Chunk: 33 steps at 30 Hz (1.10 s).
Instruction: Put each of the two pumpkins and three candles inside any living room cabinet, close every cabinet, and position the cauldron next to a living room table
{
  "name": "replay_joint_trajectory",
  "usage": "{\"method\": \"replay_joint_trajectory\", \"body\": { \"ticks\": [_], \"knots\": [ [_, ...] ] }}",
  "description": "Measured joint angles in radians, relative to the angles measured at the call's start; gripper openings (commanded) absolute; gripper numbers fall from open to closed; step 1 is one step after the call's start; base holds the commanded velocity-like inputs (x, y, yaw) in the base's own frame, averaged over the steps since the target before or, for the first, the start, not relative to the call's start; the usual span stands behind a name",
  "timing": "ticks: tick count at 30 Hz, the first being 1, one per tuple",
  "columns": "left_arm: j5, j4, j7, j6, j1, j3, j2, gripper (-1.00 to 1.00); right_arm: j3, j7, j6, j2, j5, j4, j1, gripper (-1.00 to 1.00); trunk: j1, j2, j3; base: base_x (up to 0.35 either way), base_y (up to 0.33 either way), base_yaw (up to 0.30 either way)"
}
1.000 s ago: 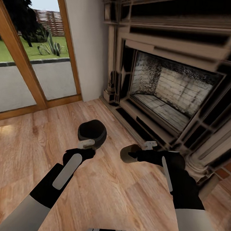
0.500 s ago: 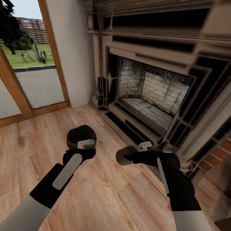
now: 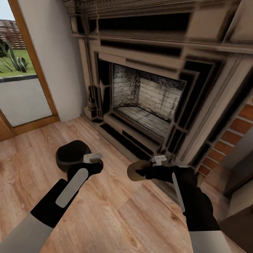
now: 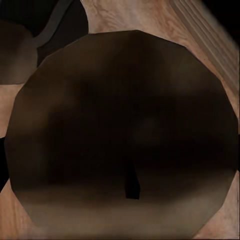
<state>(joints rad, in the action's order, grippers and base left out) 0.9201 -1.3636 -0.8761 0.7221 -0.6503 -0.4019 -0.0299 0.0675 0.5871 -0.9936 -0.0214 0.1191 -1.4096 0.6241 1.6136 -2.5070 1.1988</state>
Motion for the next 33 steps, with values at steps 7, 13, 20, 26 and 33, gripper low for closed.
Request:
{"method": "replay_joint_trajectory", "body": {
  "ticks": [7, 13, 20, 26, 33],
  "knots": [
    [0.0, 0.0, 0.0, -0.001, 0.0, 0.0, -0.001, -1.0, 0.0, 0.0, 0.0, 0.001, 0.0, 0.0, 0.0, -1.0, 0.0, 0.0, -0.006, -0.313, 0.0, -0.281],
    [-0.001, 0.001, 0.0, -0.002, 0.0, 0.008, -0.001, -1.0, 0.0, 0.0, 0.0, 0.002, 0.0, 0.0, 0.0, -1.0, 0.0, 0.0, -0.011, -0.322, 0.0, -0.281],
    [0.0, 0.001, 0.0, -0.002, 0.0, 0.014, -0.001, -1.0, 0.0, 0.0, 0.0, 0.002, 0.0, 0.001, 0.0, -1.0, 0.0, 0.0, -0.017, -0.065, 0.0, -0.28],
    [0.0, 0.001, 0.0, -0.002, 0.0, 0.014, -0.001, -1.0, 0.0, 0.0, 0.0, 0.002, 0.0, 0.001, -0.001, -1.0, 0.0, 0.0, -0.022, -0.003, 0.0, -0.277],
    [0.001, 0.002, 0.0, -0.002, 0.0, 0.014, 0.001, -1.0, 0.0, -0.08, 0.004, 0.001, 0.083, 0.007, -0.001, -1.0, 0.0, 0.0, -0.028, 0.0, 0.0, -0.274]
  ]
}}
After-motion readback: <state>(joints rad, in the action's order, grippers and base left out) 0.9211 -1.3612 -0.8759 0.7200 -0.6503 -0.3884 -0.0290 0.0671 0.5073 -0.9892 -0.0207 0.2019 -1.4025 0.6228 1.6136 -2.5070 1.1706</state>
